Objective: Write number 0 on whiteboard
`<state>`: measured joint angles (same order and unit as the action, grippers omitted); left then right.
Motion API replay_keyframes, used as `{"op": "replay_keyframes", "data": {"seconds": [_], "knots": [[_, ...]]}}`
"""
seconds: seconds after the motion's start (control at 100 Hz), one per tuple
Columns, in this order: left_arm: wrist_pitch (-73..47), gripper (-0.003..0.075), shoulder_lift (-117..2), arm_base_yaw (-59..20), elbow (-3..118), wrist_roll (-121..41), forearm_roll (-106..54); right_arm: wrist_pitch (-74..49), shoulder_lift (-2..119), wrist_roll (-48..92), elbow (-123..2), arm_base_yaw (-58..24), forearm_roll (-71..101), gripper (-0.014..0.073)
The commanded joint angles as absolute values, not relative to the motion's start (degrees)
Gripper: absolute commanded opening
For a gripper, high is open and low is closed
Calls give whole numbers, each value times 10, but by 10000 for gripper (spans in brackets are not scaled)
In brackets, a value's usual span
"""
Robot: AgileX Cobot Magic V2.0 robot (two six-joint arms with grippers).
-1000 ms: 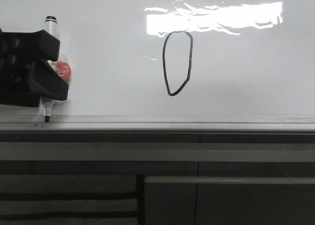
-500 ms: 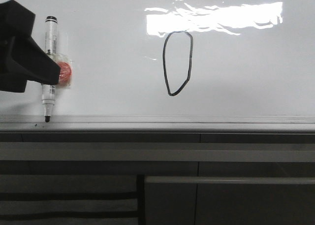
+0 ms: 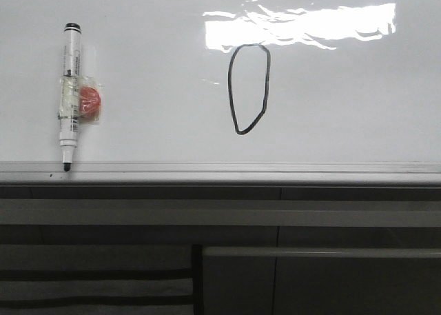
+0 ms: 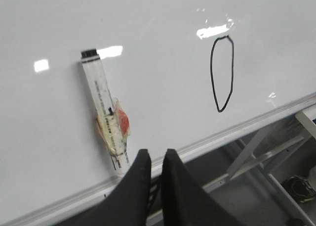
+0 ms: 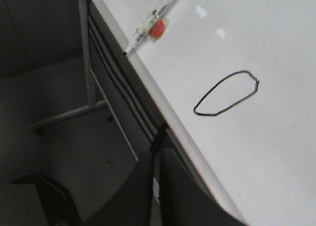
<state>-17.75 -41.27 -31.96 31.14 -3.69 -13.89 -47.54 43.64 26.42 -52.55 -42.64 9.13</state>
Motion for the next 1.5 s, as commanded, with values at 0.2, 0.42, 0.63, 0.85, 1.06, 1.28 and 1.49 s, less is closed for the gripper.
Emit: {"op": "replay_keyframes", "data": {"seconds": [0.2, 0.42, 0.63, 0.85, 1.06, 1.28, 1.49], "knots": [[-157, -20, -304, -322, 326, -39, 20, -335, 288, 248, -396, -423, 96, -69], [-155, -20, -237, -322, 292, -39, 101, -119, 118, 247, -219, -423, 96, -69], [-153, -20, -176, -322, 246, -39, 114, 37, 49, 247, -79, -423, 105, -69], [-156, -20, -163, -322, 243, -39, 109, 52, 49, 247, -44, -423, 117, -69], [-156, -20, -163, -322, 243, -39, 109, 50, 49, 247, -34, -423, 117, -69], [-156, -20, -162, -322, 243, -39, 116, 50, 49, 247, -34, -423, 117, -69], [-152, -20, -107, -233, 243, -37, 133, 50, 49, 247, -34, -423, 117, -69]]}}
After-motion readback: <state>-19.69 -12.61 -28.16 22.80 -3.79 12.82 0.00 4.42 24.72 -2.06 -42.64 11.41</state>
